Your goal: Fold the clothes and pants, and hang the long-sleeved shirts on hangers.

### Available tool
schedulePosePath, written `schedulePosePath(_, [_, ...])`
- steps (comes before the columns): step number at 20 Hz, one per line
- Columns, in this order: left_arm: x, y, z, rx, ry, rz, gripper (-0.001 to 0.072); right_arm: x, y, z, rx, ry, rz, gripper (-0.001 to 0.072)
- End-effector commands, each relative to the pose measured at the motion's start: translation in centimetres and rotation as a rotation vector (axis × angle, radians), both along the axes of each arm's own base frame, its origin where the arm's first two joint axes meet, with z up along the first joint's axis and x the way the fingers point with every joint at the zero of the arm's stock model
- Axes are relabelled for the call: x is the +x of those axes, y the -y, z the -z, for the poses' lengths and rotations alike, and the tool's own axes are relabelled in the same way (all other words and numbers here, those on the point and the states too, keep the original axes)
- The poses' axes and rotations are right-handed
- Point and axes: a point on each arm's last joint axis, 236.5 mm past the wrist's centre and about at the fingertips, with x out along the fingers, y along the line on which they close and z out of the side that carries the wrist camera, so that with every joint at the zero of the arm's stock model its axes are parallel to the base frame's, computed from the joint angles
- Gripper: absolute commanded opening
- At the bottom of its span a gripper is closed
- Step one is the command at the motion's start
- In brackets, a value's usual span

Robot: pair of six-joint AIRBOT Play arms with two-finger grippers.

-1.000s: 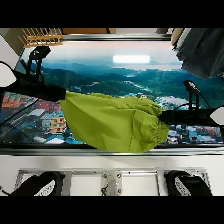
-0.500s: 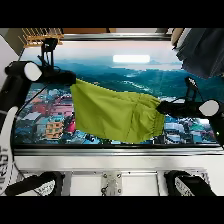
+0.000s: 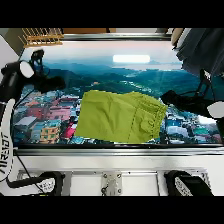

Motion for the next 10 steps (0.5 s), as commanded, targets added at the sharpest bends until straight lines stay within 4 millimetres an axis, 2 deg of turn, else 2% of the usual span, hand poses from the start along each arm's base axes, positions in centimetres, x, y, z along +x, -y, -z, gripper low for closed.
schedulePosePath(1, [-9.9,0.3,6.9,-0.182,-0.234,-0.135,0.0618,-2.3,-0.6,-0.9,-0.001,-0.022,-0.039,0.0652])
schedulePosePath(3, [-14.2,1.7,10.1,-0.285,-0.297,-0.223,0.0619,-2.6,-0.8,-1.1,0.003,-0.022,-0.044,0.0651])
schedulePosePath(5, [-17.0,2.5,12.0,-0.341,-0.318,-0.293,0.0618,-2.7,-1.2,-1.4,0.027,-0.019,-0.045,0.0651])
schedulePosePath(8, [-18.5,4.2,13.2,-0.406,-0.310,-0.340,0.0618,-2.6,-2.0,-1.8,0.072,-0.015,-0.049,0.0651])
schedulePosePath(10, [-18.2,5.6,13.3,-0.436,-0.293,-0.328,0.0618,-2.6,-2.2,-1.8,0.072,-0.015,-0.054,0.0651])
